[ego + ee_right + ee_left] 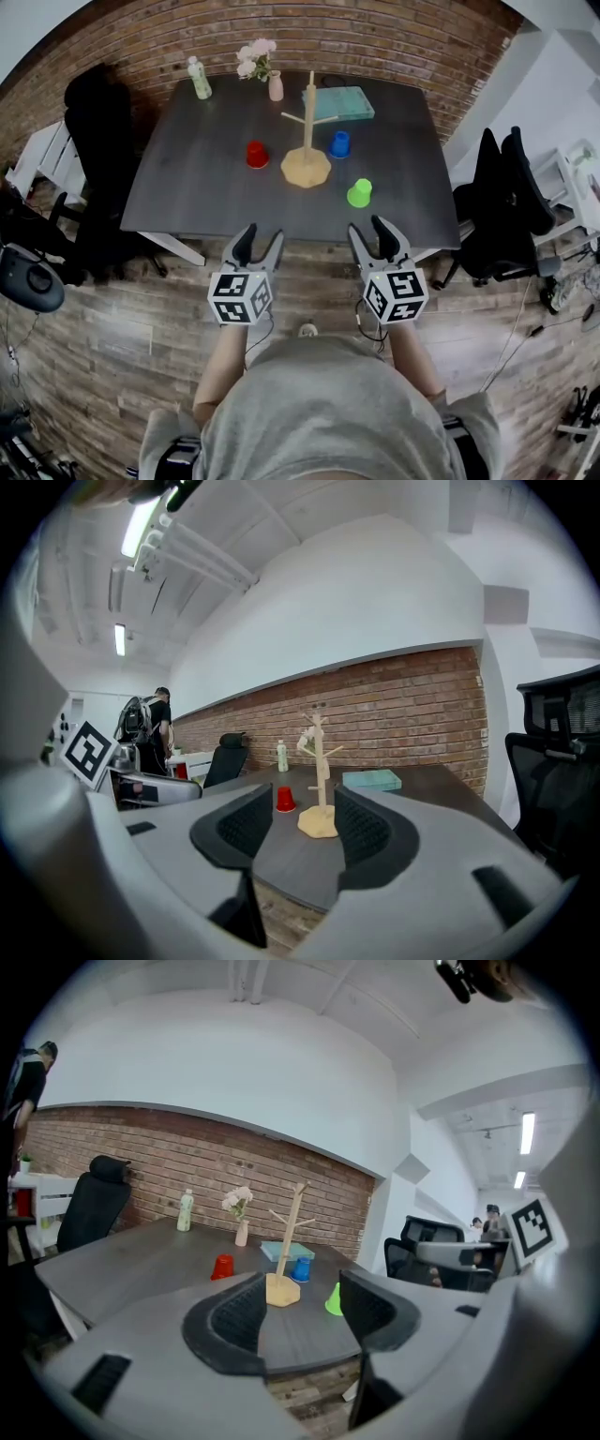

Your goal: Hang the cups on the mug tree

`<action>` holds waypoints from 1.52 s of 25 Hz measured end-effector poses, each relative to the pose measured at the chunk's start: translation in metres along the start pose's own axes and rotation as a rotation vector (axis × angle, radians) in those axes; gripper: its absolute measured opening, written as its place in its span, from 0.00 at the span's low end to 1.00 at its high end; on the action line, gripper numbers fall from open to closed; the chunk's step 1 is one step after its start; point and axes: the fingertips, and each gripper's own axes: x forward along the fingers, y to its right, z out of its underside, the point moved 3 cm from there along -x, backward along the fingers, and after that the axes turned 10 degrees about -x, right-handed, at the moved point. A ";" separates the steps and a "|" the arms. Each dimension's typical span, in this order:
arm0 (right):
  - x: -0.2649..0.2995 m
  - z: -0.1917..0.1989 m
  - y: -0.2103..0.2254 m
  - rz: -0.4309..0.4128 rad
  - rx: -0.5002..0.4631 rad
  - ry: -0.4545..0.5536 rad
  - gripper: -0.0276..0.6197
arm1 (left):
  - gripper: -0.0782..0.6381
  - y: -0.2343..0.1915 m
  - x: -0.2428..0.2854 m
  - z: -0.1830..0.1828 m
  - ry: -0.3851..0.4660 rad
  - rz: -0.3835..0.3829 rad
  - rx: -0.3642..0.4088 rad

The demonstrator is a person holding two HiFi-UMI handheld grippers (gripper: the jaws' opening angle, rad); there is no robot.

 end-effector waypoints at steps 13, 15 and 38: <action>0.035 0.016 0.015 0.018 0.010 -0.026 0.35 | 0.44 -0.048 0.064 -0.010 0.000 -0.053 0.004; 0.044 0.018 0.021 0.032 0.008 -0.032 0.35 | 0.45 -0.058 0.079 -0.012 -0.004 -0.056 0.005; 0.132 0.058 0.072 0.142 0.055 -0.145 0.35 | 0.47 -0.168 0.235 -0.017 -0.092 -0.161 0.055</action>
